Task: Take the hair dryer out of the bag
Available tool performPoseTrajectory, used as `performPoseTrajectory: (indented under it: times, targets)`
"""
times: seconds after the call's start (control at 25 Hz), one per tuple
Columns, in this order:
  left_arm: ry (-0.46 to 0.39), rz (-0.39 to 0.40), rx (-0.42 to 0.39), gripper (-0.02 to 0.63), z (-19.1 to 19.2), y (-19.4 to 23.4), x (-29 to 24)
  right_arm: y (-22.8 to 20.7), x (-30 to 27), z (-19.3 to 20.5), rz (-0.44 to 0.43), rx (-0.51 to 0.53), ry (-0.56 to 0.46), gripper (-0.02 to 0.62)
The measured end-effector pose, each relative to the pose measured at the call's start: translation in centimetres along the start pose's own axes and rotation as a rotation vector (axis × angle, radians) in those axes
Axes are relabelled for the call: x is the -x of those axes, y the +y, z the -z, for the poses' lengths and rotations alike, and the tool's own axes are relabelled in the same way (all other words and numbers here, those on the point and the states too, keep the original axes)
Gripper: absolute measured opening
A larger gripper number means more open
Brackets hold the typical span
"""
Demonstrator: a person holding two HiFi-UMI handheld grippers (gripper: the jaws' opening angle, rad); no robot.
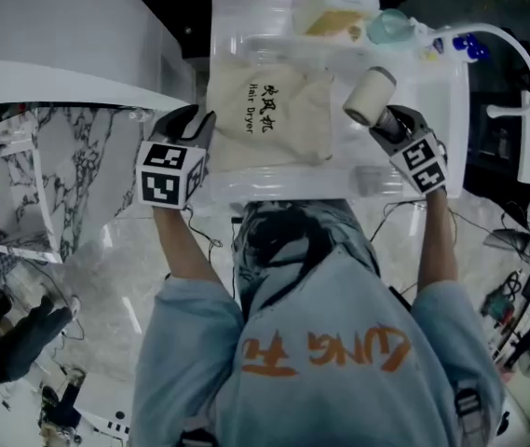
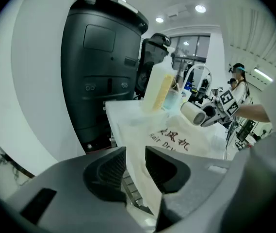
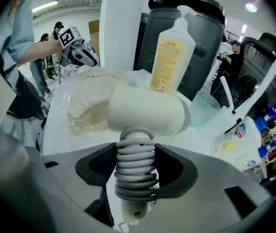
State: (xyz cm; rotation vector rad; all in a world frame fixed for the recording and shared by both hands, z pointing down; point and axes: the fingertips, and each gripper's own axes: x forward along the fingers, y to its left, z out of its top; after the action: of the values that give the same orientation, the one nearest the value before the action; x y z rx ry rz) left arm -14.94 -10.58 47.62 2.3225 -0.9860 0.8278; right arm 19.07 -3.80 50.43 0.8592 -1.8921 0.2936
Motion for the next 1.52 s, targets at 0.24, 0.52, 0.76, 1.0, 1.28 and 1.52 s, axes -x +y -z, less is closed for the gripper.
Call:
performPoseTrajectory:
  times: [0.24, 0.52, 0.76, 1.0, 1.28, 1.52]
  targets:
    - [-0.233, -0.02, -0.058, 0.107, -7.9, -4.3, -0.5, -1.1, 0.3, 0.9, 0.013, -0.106, -0.062, 0.238]
    - [-0.399, 0.07, -0.032, 0.083, -14.1, -14.2, -5.3, -3.6, 1.5, 2.1, 0.037, -0.271, -0.153, 0.238]
    - [-0.565, -0.054, 0.02, 0.009, -19.1, -19.0, -6.8, -5.8, 4.1, 3.0, 0.059, -0.539, -0.27, 0.238]
    - [-0.611, -0.154, 0.048, 0.003, -21.0, -22.5, -10.3, -8.0, 5.3, 5.0, 0.127, -0.704, -0.303, 0.238]
    - [-0.545, -0.216, 0.056, 0.003, -17.8, -25.3, -11.4, -9.5, 5.4, 6.2, 0.084, -0.788, -0.337, 0.239]
    - [-0.503, -0.301, 0.085, 0.003, -15.2, -24.7, -10.8, -8.2, 2.3, 6.5, -0.003, -0.811, -0.311, 0.239]
